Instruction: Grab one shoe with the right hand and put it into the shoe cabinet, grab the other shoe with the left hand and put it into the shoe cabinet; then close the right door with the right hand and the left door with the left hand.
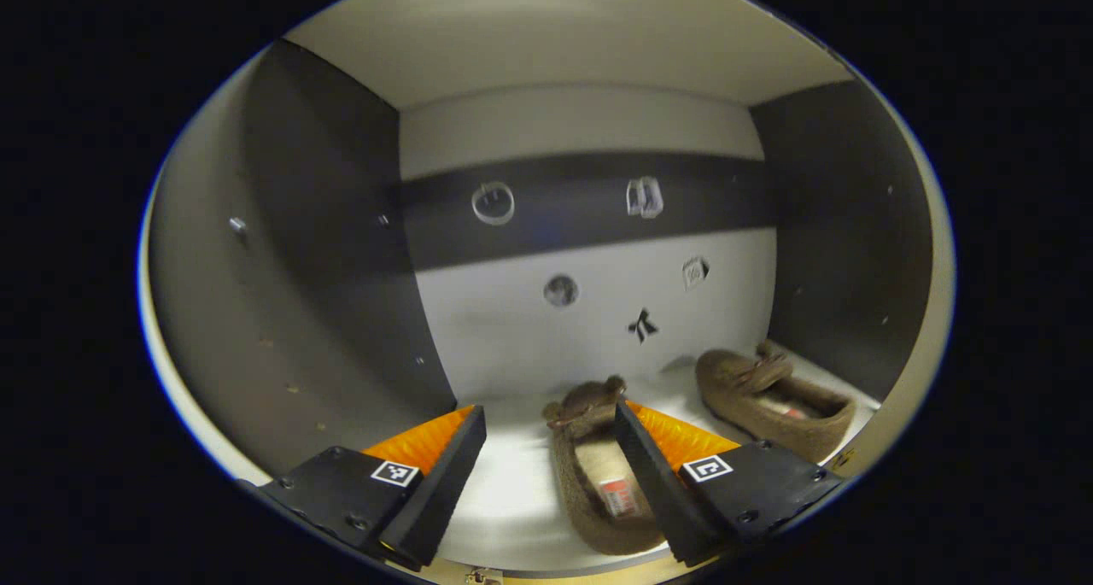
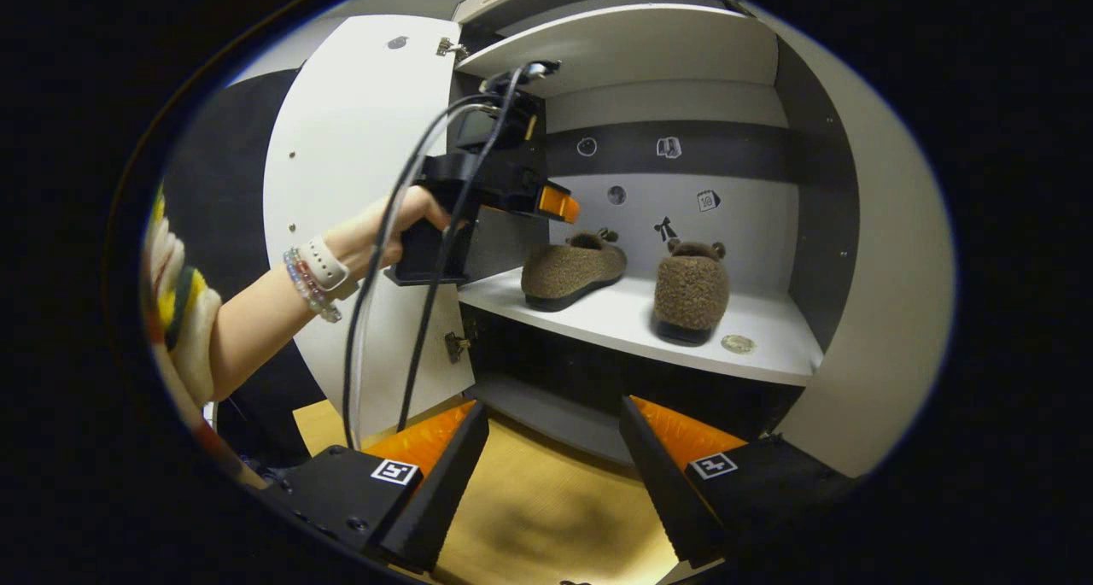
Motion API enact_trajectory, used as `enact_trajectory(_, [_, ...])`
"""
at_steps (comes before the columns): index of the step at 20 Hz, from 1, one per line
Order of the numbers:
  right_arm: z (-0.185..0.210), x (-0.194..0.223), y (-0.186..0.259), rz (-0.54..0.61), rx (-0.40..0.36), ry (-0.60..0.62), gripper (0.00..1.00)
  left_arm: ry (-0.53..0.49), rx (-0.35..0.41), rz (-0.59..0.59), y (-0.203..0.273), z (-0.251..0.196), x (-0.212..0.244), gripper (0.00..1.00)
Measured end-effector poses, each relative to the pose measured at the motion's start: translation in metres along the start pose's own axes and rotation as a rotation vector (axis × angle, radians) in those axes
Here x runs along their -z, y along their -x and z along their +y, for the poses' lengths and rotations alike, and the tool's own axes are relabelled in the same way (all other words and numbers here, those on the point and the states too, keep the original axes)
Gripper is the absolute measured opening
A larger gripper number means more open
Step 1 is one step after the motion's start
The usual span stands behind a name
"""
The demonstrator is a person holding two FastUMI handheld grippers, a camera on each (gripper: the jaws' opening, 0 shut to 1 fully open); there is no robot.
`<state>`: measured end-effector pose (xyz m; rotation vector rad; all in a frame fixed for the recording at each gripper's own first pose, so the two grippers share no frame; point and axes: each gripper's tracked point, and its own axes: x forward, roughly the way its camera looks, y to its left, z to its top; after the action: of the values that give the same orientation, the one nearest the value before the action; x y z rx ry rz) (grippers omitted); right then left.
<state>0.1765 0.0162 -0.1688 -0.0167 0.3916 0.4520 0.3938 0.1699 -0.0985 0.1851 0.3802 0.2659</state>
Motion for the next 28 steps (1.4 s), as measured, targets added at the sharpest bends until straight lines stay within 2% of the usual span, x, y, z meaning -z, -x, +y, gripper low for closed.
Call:
enact_trajectory(2, [0.007,-0.009,0.012,-0.027,0.037,0.0,0.99,0.008,0.024,-0.085,0.04,-0.005,-0.028,0.96])
enact_trajectory(3, [0.012,-0.013,0.021,-0.033,0.05,-0.002,0.99,0.017,0.053,-0.118,0.064,-0.011,-0.039,1.0])
enact_trajectory(5, [0.02,-0.028,0.041,-0.074,0.08,0.001,0.99,0.042,0.128,-0.181,0.117,-0.026,-0.055,0.96])
enact_trajectory(6, [0.026,-0.038,0.053,-0.102,0.092,0.002,0.99,0.056,0.167,-0.197,0.144,-0.032,-0.056,1.0])
enact_trajectory(9, [0.036,-0.067,0.095,-0.196,0.143,0.001,0.99,0.063,0.278,-0.212,0.218,-0.046,-0.045,1.0])
enact_trajectory(11, [0.034,-0.079,0.127,-0.231,0.196,-0.004,0.98,0.05,0.32,-0.189,0.262,-0.049,-0.028,0.96])
enact_trajectory(12, [0.032,-0.083,0.145,-0.247,0.228,-0.006,0.98,0.046,0.327,-0.174,0.283,-0.046,-0.018,0.99])
enact_trajectory(13, [0.025,-0.087,0.162,-0.258,0.26,-0.005,0.94,0.048,0.325,-0.162,0.299,-0.047,-0.007,0.96])
enact_trajectory(14, [0.017,-0.09,0.18,-0.268,0.304,-0.001,0.98,0.063,0.33,-0.146,0.316,-0.043,-0.001,0.96])
enact_trajectory(16, [-0.005,-0.088,0.216,-0.267,0.403,0.011,0.94,0.121,0.355,-0.107,0.344,-0.042,0.017,0.96])
enact_trajectory(18, [-0.035,-0.086,0.245,-0.265,0.509,0.019,0.98,0.162,0.36,-0.083,0.364,-0.034,0.031,0.96])
enact_trajectory(21, [-0.091,-0.083,0.275,-0.272,0.679,-0.025,0.98,0.115,0.313,-0.064,0.385,-0.011,0.044,0.96])
enact_trajectory(23, [-0.121,-0.086,0.283,-0.285,0.723,-0.069,0.94,0.112,0.29,-0.075,0.397,0.002,0.043,0.96])
enact_trajectory(24, [-0.132,-0.089,0.282,-0.299,0.731,-0.085,0.98,0.128,0.288,-0.083,0.402,0.006,0.041,0.97])
enact_trajectory(25, [-0.142,-0.093,0.279,-0.312,0.732,-0.096,0.94,0.145,0.279,-0.088,0.405,0.015,0.041,0.98])
enact_trajectory(26, [-0.151,-0.096,0.278,-0.322,0.734,-0.104,0.98,0.156,0.263,-0.086,0.407,0.023,0.042,0.98])
enact_trajectory(28, [-0.167,-0.1,0.277,-0.331,0.743,-0.109,0.98,0.154,0.206,-0.057,0.41,0.043,0.053,0.98])
